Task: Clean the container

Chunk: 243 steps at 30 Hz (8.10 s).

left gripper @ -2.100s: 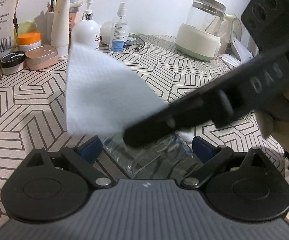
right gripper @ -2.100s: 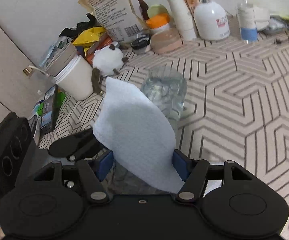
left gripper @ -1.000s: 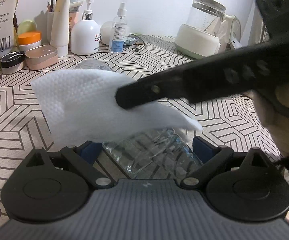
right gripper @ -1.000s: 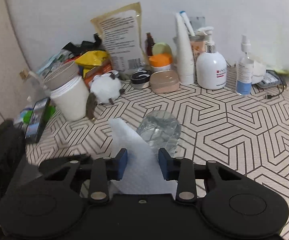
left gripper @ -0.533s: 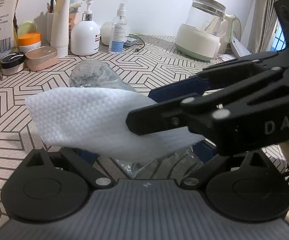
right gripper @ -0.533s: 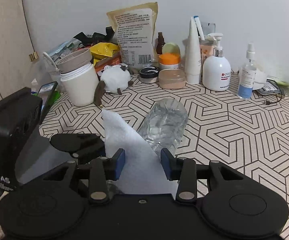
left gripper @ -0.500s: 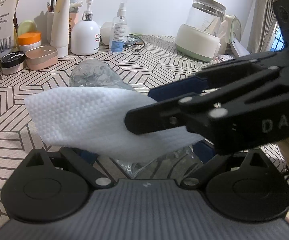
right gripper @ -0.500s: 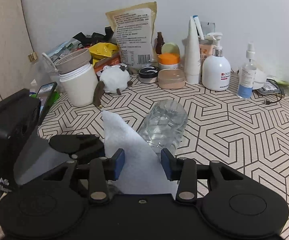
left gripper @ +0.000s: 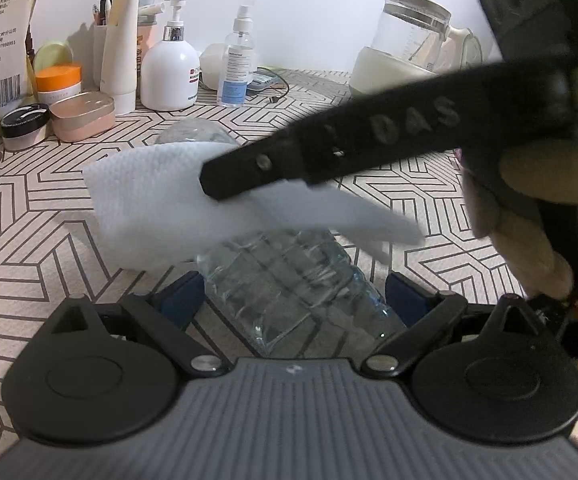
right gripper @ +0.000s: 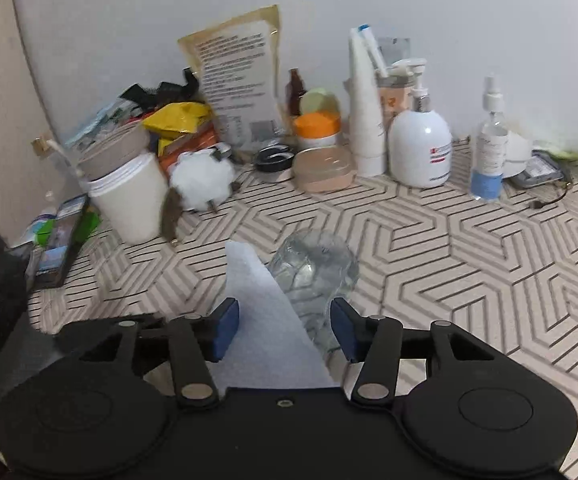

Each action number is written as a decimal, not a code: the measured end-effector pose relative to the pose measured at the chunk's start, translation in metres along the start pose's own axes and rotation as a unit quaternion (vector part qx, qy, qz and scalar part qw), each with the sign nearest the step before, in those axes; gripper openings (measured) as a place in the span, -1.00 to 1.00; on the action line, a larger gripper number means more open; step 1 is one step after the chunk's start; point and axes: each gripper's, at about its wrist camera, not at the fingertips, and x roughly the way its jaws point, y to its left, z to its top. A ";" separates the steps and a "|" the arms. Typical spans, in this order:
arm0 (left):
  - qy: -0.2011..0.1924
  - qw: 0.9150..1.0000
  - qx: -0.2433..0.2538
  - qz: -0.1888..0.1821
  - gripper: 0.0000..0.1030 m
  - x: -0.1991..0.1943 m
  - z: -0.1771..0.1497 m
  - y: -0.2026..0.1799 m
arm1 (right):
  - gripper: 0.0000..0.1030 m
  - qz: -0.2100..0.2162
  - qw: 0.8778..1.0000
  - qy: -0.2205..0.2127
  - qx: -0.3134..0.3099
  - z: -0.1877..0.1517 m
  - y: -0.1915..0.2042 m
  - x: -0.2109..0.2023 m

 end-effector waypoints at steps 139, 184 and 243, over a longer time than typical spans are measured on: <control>-0.018 0.999 0.000 0.041 0.49 0.003 0.002 0.029 | -0.14 0.162 0.986 0.019 -0.034 -0.003 -0.022 -0.003; -0.031 0.998 -0.040 0.036 0.45 0.005 0.005 0.045 | -0.31 0.029 0.987 0.046 -0.153 -0.016 -0.044 0.019; -0.029 0.999 -0.038 0.019 0.55 0.006 0.004 0.051 | -0.87 0.263 0.963 0.030 -0.039 0.016 -0.016 0.043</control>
